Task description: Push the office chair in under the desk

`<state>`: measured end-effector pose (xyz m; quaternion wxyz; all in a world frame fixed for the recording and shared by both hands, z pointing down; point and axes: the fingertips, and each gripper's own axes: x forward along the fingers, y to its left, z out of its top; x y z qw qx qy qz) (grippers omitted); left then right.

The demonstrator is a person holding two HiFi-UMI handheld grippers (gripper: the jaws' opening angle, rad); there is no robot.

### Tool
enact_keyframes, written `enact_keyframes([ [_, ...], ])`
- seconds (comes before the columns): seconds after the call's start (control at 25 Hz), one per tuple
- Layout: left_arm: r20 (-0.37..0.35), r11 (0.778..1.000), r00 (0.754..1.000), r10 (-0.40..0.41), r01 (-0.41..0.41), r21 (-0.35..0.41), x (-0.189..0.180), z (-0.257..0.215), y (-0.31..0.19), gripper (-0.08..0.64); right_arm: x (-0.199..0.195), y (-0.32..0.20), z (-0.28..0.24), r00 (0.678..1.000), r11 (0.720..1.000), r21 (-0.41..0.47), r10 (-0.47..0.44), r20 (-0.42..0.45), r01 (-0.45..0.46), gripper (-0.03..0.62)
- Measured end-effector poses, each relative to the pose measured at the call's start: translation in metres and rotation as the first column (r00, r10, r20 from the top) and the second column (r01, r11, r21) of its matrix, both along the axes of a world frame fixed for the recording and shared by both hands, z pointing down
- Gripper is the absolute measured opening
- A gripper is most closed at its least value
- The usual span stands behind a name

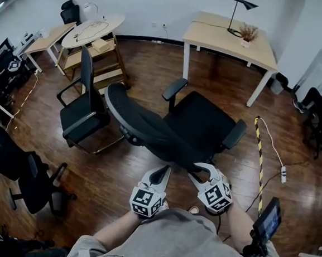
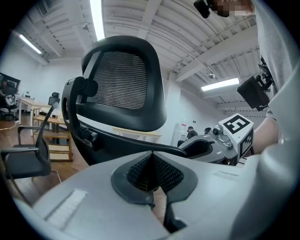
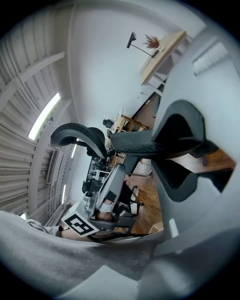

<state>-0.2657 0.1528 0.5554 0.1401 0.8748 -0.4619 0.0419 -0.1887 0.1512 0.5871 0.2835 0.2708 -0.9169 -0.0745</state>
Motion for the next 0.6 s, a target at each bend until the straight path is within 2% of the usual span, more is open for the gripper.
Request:
enact_keyframes([
  [0.6,0.011,1.0,1.0,0.015,-0.015,-0.01,0.084,0.002,0.026,0.005,0.128,0.007,0.0,0.993,0.994,-0.026,-0.106,-0.05,0.105,0.144],
])
